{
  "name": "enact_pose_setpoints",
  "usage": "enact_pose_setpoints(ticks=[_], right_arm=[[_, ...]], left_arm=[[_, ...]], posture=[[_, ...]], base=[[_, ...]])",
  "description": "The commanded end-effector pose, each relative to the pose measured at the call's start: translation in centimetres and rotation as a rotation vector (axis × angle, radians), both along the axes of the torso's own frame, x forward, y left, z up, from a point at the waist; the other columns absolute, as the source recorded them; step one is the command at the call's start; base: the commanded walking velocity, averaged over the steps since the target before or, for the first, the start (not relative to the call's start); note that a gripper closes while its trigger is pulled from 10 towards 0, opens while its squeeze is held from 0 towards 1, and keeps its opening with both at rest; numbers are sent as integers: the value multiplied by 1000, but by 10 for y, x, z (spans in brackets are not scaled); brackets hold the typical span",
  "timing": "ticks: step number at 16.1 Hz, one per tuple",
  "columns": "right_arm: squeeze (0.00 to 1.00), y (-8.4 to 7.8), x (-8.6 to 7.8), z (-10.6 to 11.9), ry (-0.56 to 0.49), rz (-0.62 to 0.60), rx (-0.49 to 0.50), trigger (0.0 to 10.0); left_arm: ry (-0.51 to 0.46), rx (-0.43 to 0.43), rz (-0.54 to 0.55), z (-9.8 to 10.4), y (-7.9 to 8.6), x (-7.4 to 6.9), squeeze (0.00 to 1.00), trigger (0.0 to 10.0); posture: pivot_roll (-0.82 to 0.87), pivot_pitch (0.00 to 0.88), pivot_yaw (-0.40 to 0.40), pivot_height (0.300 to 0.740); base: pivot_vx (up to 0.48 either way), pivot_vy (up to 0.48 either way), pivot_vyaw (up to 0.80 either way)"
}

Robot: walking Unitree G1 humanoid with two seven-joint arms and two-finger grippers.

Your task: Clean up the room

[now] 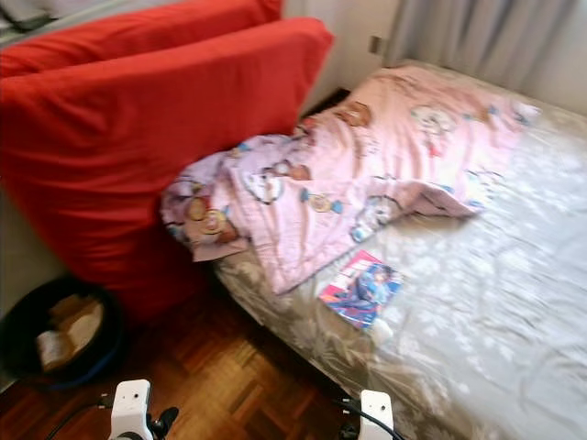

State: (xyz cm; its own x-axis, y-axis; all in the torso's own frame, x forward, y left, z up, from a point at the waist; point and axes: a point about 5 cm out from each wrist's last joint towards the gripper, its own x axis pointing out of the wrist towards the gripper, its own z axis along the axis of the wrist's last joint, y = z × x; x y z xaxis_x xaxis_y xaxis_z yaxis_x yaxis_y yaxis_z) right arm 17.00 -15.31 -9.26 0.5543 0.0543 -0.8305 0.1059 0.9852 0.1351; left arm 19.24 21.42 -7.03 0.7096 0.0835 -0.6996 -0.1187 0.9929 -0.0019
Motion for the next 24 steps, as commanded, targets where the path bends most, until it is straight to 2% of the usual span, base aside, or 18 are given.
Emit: enact_pose_setpoints(ticks=[1,3,8,16,22,24], right_arm=[[0,1,-6,-3,24,6,3,10000],[0,1,-6,-3,25,9,4,10000],[0,-1,-6,-3,21,-3,1,10000],[0,-3,3,2,-25,30,-15,10000],[0,-2,3,2,-30,28,-9,10000],[0,-2,3,2,-25,-6,0,10000]], left_arm=[[30,4,7,-4,2,-9,0,10000],[28,18,3,-4,2,-9,0,10000],[27,5,24,-4,3,-9,0,10000],[4,-16,46,-3,2,-7,0,10000],[8,-34,66,-4,2,-9,0,10000],[9,-36,66,-4,1,-9,0,10000]], posture=[[24,143,-24,740],[22,143,-24,740],[22,143,-25,740],[21,141,-26,740],[21,143,-24,740],[21,144,-23,740]], base=[[0,0,-800],[0,-427,-800],[0,0,-800],[0,0,0],[0,0,753],[0,0,0]])
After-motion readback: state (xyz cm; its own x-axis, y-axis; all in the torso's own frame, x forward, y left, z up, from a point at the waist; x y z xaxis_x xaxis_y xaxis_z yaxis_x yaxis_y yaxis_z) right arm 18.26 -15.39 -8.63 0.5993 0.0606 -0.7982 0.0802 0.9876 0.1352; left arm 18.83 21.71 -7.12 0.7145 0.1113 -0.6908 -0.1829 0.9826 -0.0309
